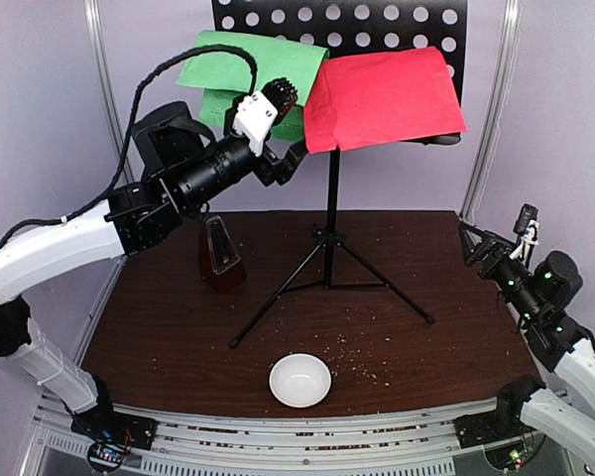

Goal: Pack up the instrument practice props

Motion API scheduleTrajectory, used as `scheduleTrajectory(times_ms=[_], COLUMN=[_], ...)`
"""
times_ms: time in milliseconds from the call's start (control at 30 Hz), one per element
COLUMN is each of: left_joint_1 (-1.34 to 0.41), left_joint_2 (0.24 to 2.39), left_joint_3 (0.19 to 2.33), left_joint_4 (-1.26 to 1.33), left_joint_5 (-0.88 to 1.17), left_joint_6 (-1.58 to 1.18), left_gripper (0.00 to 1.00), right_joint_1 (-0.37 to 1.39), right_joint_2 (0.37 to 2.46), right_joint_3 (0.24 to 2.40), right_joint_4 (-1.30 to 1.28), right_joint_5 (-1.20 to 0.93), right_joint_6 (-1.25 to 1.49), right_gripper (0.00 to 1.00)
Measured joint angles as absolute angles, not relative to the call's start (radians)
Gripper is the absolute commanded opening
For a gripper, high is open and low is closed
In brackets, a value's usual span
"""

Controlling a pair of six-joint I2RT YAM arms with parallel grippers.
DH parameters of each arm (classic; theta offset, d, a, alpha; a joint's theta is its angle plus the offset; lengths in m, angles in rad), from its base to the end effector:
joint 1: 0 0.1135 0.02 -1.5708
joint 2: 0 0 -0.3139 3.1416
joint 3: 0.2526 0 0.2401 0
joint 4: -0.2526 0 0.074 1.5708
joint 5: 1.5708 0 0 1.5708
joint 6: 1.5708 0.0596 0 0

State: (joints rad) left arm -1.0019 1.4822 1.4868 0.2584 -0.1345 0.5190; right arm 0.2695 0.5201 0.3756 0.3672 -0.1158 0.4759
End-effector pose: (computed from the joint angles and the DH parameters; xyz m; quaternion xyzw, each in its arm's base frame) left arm 0.1968 -0.2930 0.5218 0.3797 0.4765 -0.1497 0.7787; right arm 0.1102 0.0376 0.3248 0.0192 0.6244 0.3177 0.7133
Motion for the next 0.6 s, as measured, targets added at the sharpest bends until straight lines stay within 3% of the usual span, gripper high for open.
scheduleTrajectory(times_ms=[367,600], left_joint_1=[-0.972,-0.972], left_joint_2=[1.547,1.618], left_joint_3=[1.713,1.836], left_joint_4=[0.202,0.102], left_joint_5=[-0.051,0.03], left_joint_6=[0.672,0.744], left_gripper=[0.85,0.62], right_joint_1=[0.27,0.27], right_joint_2=[0.519,0.573], right_joint_3=[0.413,0.484], right_joint_4=[0.345,0.319], right_joint_5=[-0.157,-0.268], right_joint_6=[0.473,0.471], right_gripper=[1.0,0.97])
